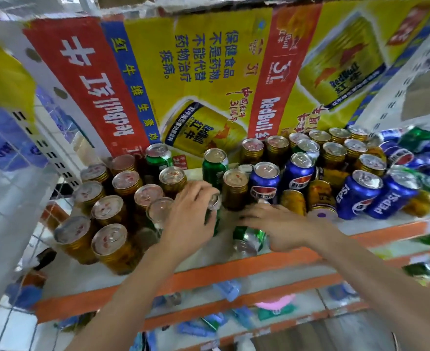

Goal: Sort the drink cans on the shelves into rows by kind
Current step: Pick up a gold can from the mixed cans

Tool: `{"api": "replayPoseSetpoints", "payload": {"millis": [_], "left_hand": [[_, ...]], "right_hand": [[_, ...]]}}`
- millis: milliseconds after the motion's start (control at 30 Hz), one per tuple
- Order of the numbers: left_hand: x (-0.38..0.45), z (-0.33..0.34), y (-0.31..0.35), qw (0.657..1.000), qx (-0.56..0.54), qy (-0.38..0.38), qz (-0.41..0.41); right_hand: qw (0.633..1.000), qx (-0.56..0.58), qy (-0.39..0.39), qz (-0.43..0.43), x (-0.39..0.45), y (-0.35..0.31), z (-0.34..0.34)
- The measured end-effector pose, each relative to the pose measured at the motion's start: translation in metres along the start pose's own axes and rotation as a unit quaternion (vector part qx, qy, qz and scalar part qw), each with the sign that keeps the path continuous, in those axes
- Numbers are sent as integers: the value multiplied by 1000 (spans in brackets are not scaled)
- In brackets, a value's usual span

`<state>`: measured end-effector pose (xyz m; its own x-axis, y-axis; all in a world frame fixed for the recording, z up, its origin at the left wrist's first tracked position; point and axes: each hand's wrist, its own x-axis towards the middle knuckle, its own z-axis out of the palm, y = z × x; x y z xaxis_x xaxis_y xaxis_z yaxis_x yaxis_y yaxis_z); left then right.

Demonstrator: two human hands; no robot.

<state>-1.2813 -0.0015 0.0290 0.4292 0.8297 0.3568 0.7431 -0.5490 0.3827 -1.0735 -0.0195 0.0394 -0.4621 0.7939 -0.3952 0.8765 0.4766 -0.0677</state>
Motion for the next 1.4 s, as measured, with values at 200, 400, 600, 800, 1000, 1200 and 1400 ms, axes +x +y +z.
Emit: {"api": "replayPoseSetpoints", "payload": {"millis": [200,400,600,800,1000,1200,1400], "left_hand": [[11,9,-4,998,53,-22,6],[25,3,3,998,52,-30,-14],[68,16,32,992,61,-91,-63],[106,40,44,956,162,-232,-80],[106,49,36,950,155,-211,-172],[93,44,43,916,233,-175,-276],[93,32,40,920,166,-126,-332]], "right_hand": [[980,-129,153,-1,5,-8,21],[956,160,212,123,0,10,1],[928,309,172,113,-10,45,8],[950,276,139,39,-24,78,-6],[946,259,195,20,-16,111,-31],[982,124,142,-5,24,110,-41],[977,146,149,-40,44,105,-44]]}}
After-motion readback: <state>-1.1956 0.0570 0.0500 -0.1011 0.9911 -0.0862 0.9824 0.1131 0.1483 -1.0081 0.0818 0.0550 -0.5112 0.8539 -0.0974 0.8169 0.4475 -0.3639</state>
